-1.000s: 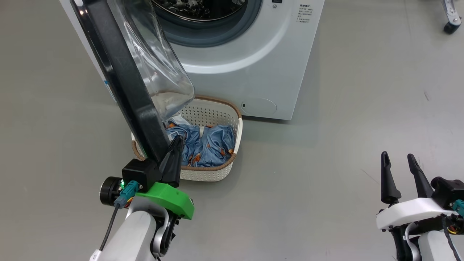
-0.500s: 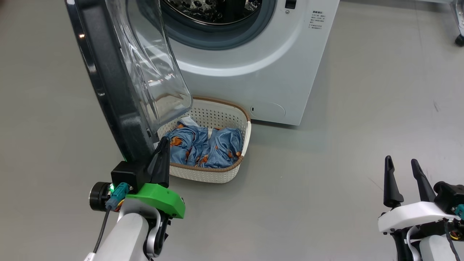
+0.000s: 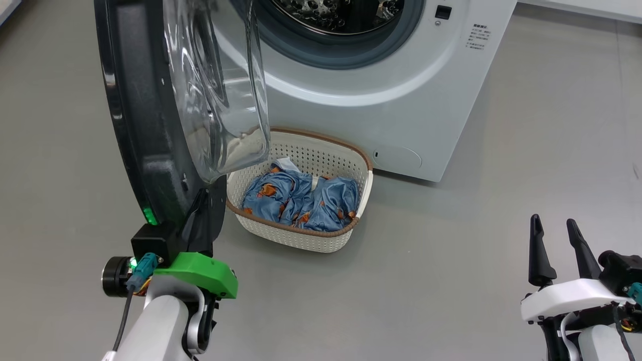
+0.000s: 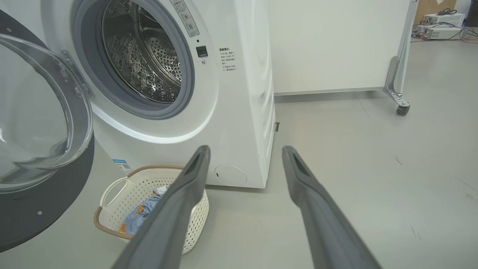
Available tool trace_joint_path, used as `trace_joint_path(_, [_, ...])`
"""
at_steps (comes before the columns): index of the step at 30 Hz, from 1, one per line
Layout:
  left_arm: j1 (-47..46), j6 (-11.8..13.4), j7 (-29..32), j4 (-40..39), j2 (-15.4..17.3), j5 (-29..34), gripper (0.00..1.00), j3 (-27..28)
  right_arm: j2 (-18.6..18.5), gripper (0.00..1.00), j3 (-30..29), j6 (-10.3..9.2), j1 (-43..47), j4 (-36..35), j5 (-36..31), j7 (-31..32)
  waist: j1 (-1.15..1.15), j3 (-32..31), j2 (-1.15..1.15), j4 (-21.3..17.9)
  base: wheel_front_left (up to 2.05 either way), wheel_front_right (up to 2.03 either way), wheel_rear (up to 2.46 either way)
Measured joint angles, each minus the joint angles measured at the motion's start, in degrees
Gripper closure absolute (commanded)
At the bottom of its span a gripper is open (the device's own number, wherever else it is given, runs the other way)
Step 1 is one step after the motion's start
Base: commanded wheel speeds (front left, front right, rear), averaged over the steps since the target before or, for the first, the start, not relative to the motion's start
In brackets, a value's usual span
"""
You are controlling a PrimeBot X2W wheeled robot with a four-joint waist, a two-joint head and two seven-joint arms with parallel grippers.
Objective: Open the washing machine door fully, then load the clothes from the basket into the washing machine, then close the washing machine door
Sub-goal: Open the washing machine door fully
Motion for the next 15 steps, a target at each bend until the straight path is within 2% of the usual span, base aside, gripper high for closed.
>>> trace_joint_path(6, [0.87,0.41,0.00,-0.24,1.33,-0.10,1.00,2.26,0.07,0.00,0.58,0.00,0.00,-0.29,0.00,0.00,0.00,0.27,0.00,1.60,0.00,0.00,0.00])
trace_joint_path(15, [1.00,0.92,0.00,-0.22,3.86,-1.33,1.00,8.80,-0.59,0.00,1.66,0.00,-0.07,-1.04,-0.09,0.00,0.00,2.27,0.00,2.09,0.00,0.00,0.00])
